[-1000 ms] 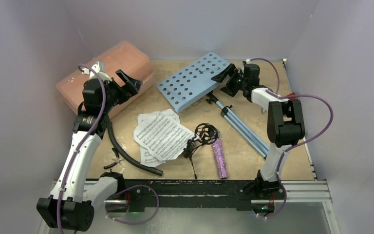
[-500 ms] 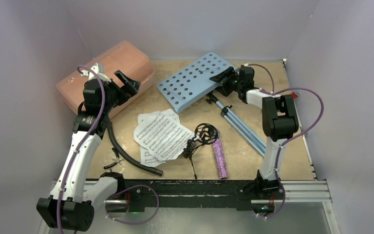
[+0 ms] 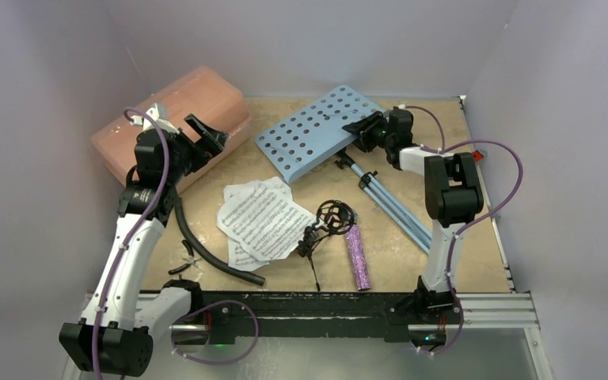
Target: Set up the instrument practice props
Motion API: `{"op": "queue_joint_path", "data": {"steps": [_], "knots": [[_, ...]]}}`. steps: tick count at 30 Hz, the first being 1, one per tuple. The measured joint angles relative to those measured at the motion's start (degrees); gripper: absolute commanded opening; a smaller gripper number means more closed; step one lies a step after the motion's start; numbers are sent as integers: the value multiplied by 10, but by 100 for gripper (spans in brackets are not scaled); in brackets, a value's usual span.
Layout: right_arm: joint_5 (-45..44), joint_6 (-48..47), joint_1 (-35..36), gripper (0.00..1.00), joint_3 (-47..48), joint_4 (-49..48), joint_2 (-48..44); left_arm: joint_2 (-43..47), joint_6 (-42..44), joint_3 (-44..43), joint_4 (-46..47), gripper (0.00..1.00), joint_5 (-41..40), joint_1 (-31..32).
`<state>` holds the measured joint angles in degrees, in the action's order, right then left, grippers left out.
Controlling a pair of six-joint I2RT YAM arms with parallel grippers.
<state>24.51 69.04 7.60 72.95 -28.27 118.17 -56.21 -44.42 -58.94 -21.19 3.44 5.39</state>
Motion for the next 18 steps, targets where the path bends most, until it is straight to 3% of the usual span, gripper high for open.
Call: {"op": "queue_joint_path", "data": {"steps": [5, 8, 12, 18], "knots": [[5, 9, -1, 17, -5, -3, 3, 6, -6, 0, -4, 94, -3, 0], [7, 9, -1, 14, -5, -3, 3, 9, -11, 0, -7, 94, -4, 0], [10, 10, -1, 0, -5, -4, 3, 11, -16, 0, -7, 94, -4, 0], [20, 10, -4, 0, -5, -4, 2, 12, -17, 2, -7, 93, -3, 0]]}}
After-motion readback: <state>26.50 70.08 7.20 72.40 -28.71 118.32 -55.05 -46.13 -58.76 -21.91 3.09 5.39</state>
